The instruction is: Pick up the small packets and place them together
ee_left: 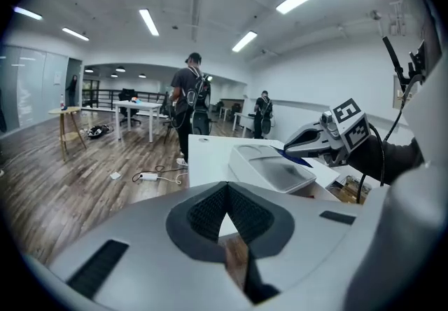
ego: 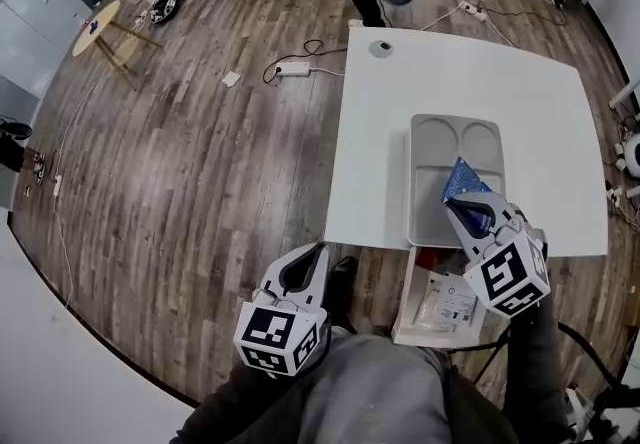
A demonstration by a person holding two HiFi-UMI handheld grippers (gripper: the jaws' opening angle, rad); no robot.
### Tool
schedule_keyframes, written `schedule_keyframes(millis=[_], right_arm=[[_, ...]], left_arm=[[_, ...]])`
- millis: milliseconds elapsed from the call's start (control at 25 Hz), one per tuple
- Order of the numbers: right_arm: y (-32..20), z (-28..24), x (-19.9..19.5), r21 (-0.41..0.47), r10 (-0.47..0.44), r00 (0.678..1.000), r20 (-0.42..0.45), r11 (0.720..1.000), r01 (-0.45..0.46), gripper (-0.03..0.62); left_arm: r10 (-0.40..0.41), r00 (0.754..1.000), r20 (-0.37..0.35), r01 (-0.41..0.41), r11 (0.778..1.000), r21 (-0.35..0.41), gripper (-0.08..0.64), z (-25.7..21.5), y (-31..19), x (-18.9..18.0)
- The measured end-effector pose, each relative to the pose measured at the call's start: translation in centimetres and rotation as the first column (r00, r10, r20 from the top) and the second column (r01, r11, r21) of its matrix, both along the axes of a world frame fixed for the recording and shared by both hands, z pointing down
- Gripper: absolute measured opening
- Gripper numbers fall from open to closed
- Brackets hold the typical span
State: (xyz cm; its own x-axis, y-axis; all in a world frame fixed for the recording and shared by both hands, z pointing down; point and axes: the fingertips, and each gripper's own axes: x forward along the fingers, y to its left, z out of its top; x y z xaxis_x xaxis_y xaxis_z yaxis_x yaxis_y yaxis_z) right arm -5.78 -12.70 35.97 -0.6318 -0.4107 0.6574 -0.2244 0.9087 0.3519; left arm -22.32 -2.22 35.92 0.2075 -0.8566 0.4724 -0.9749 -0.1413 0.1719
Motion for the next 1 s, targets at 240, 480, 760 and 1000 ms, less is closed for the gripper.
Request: schedule_keyframes(millis=[240, 480, 760, 1000], right_arm=[[-1.8, 3.1, -1.2, -0.061, 0.025, 1.000, -0.005, 0.998, -0.025, 0.019], [-1.4, 2.5, -2.3, -0.179, 0.035, 0.992, 0.125, 0.984, -0.012, 0.123], [-1.5, -2.5, 0.0, -0.084, 0.116, 0.962, 0.247, 0.992, -0.098, 0.126], [0.0, -3.6, 5.0, -0.098, 0.204, 0.939, 0.277, 0.978, -0.184, 0.126]], left_arm=[[-0.065, 0.998, -0.007, 0.064, 0.997, -0.037, 0.000, 1.6, 0.7, -2.4], [-0.057, 0.998, -0.015, 0.056, 0.997, -0.048, 0.001, 2.1, 0.6, -2.3], [-0.005, 1.000, -0.003, 0.005, 1.000, -0.017, 0.000, 0.7, 0.1, -0.7], [0.099, 0.995, -0.002, -0.099, 0.995, -0.023, 0.000, 0.5, -0.6, 3.7]])
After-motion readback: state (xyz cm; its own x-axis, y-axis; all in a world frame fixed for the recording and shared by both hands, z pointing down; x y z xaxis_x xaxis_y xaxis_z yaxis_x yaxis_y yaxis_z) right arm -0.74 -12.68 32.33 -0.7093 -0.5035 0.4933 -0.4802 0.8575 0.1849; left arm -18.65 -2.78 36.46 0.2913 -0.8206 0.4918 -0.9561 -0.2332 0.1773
